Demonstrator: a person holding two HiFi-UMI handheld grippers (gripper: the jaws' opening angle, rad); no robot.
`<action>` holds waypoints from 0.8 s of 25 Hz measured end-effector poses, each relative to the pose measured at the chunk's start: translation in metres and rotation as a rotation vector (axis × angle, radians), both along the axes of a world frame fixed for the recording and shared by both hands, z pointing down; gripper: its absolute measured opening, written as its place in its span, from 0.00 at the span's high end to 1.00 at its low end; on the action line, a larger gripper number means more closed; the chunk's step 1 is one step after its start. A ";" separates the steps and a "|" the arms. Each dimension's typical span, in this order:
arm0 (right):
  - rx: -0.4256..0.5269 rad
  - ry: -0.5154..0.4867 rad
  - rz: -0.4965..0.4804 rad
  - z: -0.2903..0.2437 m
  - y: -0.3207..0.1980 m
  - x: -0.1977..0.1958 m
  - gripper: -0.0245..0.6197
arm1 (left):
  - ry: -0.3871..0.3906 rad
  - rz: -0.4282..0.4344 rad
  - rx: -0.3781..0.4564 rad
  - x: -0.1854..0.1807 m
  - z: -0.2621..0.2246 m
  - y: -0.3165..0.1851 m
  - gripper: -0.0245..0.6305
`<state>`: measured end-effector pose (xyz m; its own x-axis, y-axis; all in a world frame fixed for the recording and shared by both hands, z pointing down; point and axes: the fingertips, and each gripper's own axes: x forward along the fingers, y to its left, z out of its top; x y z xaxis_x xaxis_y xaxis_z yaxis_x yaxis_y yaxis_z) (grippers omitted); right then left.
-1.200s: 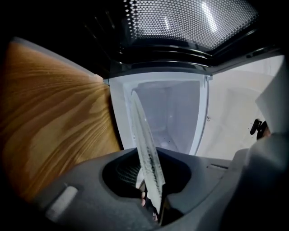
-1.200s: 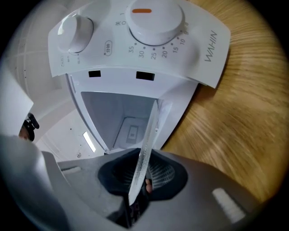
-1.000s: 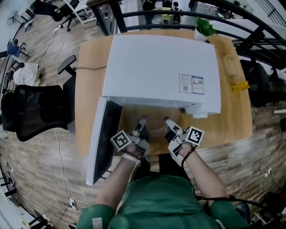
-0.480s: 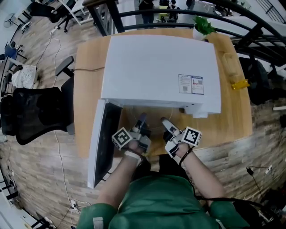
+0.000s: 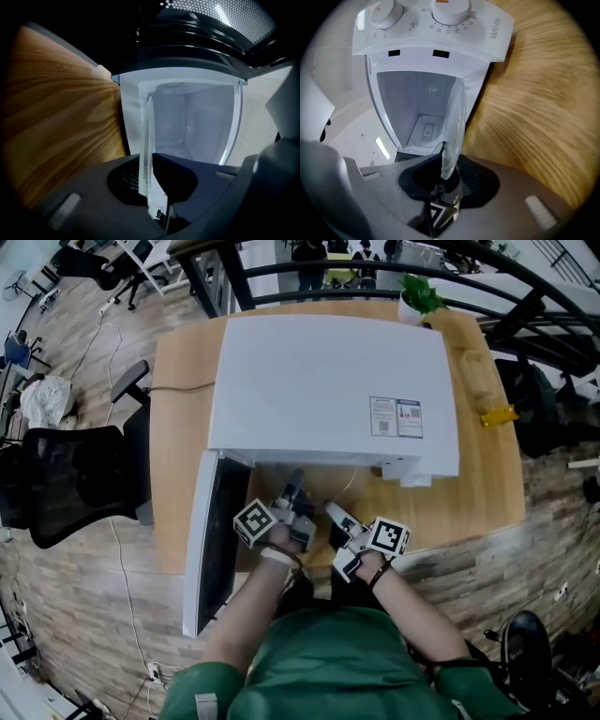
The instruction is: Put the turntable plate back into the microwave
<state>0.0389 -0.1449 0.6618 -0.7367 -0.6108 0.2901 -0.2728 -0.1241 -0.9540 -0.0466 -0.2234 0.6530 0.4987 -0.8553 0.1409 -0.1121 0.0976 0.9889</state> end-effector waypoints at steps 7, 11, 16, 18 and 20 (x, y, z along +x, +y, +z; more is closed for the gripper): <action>-0.033 -0.096 0.097 -0.002 -0.017 0.004 0.90 | -0.083 0.095 0.009 0.006 0.001 -0.005 0.88; -0.047 -0.122 0.144 -0.001 -0.027 0.012 0.90 | -0.096 0.123 0.018 0.007 -0.002 0.004 0.79; -0.062 -0.132 0.168 0.000 -0.042 0.016 0.90 | -0.087 0.124 -0.011 0.006 0.001 0.025 0.76; -0.065 -0.128 0.177 0.000 -0.047 0.016 0.90 | -0.088 0.127 -0.012 0.003 0.001 0.033 0.77; -0.064 -0.135 0.184 0.000 -0.052 0.016 0.90 | -0.092 0.122 -0.012 0.000 0.001 0.034 0.83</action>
